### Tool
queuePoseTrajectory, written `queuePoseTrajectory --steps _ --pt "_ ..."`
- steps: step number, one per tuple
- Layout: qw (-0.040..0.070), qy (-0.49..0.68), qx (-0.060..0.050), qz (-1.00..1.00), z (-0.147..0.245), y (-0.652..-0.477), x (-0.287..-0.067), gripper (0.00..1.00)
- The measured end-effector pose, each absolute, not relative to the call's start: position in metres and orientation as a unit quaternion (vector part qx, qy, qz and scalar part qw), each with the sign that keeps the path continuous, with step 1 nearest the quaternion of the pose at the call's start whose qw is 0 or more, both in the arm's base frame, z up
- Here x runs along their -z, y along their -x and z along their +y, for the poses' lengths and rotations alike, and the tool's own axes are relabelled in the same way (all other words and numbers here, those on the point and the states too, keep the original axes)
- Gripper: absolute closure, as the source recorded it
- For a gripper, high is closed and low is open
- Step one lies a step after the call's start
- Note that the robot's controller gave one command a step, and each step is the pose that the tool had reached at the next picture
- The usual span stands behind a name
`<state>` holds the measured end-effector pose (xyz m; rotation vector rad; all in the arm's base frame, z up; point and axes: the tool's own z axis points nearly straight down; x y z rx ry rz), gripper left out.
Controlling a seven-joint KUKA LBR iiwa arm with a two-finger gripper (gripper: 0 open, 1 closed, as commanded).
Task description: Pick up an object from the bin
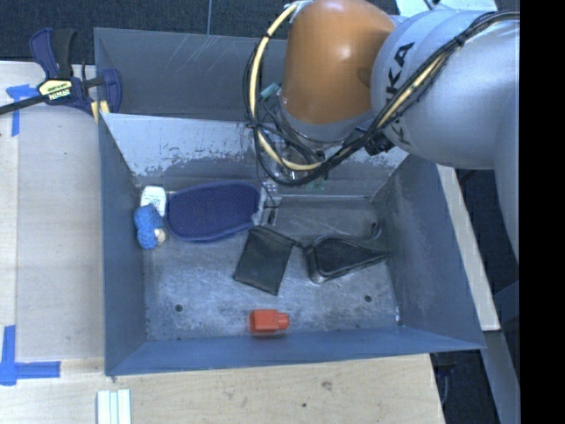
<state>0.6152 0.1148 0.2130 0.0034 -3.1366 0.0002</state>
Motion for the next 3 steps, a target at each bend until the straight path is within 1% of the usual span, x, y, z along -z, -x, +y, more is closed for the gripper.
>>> queuePoseTrajectory --steps 1,2,3 --pt "-0.003 0.029 0.001 -1.000 0.115 -0.617 -0.069 0.00" --pt "-0.008 0.030 0.002 -1.000 0.116 -0.620 -0.076 1.00" --pt "-0.006 0.041 0.001 -0.999 0.115 -0.623 -0.214 1.00"
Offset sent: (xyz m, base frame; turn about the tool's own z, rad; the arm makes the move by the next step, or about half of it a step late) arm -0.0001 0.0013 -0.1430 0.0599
